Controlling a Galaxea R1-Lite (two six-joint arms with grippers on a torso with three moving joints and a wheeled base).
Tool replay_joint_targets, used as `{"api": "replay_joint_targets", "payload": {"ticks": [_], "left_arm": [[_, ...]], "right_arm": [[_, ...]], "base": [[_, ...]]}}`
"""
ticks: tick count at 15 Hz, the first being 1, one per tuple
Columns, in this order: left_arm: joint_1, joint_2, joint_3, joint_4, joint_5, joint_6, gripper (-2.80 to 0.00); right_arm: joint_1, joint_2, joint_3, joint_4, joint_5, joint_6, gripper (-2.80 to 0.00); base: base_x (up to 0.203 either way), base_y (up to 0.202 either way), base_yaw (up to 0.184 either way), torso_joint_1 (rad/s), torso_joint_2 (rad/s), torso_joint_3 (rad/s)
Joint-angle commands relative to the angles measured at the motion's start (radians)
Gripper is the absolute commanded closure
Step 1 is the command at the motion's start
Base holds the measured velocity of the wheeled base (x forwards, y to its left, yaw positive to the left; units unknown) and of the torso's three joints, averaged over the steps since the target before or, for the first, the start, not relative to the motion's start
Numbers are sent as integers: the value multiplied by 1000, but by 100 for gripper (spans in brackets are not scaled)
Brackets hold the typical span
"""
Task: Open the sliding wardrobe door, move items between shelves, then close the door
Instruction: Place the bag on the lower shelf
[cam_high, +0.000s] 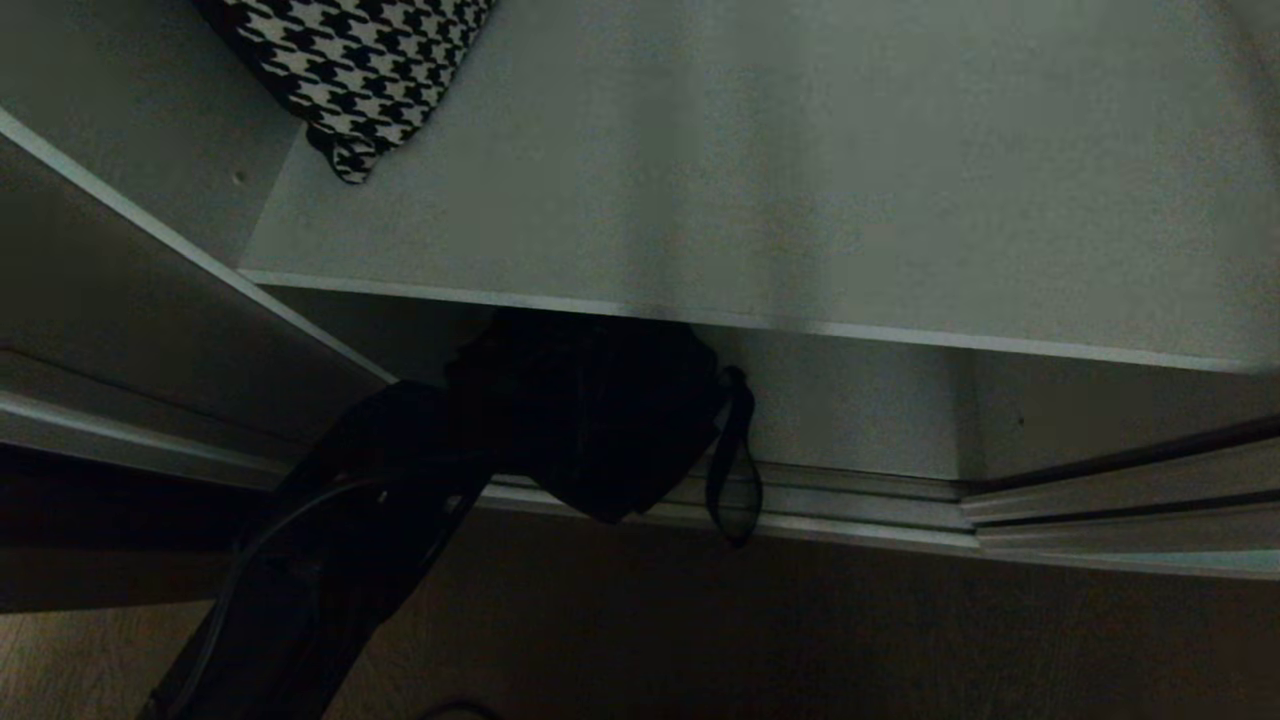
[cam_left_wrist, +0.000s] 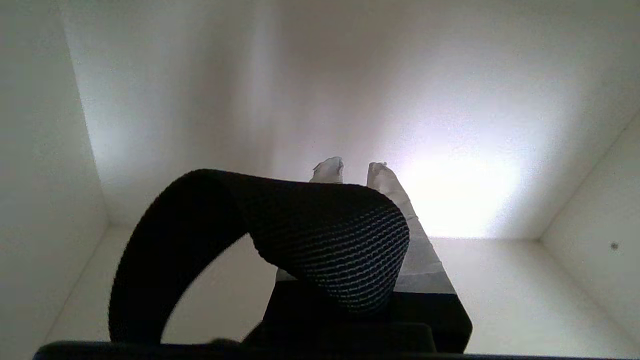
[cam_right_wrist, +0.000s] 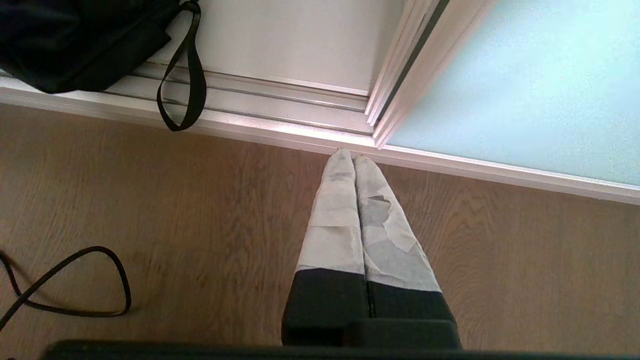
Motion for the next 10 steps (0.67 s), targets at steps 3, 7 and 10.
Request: {"api": "replay_joint_targets", "payload": {"ticks": [3,7,10], "left_arm": [[0,19,1,-5,3,7,0],[0,22,1,-5,-1,5,-280],[-2,24,1,-5,-2,5,-280]], "right_arm": [[0,-3,0,0,0,0,0],[0,-3,0,0,0,0,0],[0,-2,0,0,0,0,0]], "base": [[0,0,0,0,0,0],[0,0,0,0,0,0],[0,0,0,0,0,0]]}}
